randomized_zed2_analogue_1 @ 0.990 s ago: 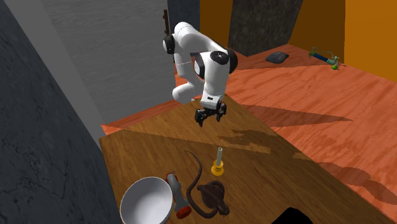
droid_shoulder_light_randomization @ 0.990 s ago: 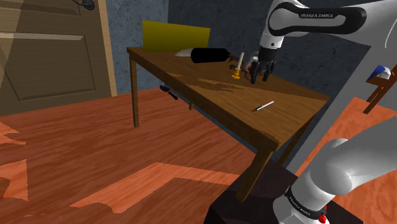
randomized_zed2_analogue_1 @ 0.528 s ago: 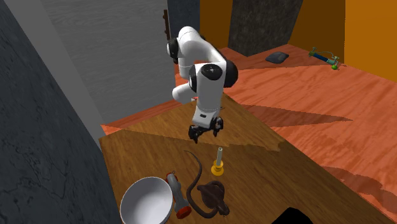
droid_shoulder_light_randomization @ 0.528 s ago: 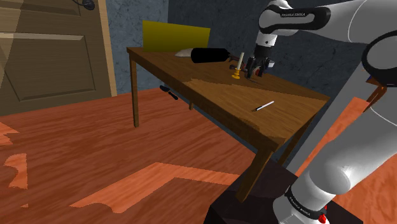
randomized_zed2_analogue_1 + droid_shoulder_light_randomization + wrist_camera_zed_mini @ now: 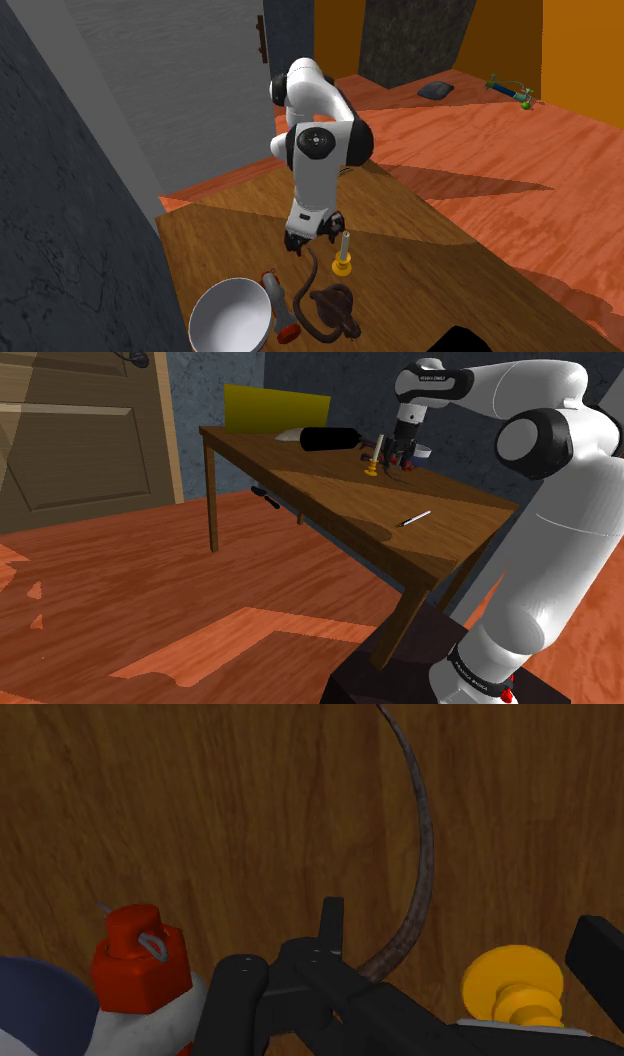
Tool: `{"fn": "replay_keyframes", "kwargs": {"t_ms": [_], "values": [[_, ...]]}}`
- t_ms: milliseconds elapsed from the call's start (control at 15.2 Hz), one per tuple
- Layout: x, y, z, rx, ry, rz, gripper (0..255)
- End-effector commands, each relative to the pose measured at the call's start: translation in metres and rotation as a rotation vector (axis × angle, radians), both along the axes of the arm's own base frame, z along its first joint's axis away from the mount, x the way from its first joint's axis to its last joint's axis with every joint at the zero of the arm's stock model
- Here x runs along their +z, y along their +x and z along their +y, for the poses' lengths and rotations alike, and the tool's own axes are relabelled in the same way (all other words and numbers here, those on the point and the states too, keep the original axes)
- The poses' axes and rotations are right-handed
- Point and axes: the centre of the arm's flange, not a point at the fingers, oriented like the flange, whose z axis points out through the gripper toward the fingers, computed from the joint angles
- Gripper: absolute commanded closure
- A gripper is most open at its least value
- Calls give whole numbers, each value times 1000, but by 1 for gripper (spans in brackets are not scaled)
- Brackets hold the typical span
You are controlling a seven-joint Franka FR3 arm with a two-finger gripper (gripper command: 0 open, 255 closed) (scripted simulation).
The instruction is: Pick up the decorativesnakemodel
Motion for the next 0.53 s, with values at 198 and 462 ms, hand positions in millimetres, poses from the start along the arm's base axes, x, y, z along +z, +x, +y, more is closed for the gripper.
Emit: {"fn": "replay_keyframes", "kwargs": {"t_ms": [198, 462], "values": [[-24, 4, -7, 0, 2, -2, 0], [-38, 4, -7, 0, 2, -2, 0]]}}
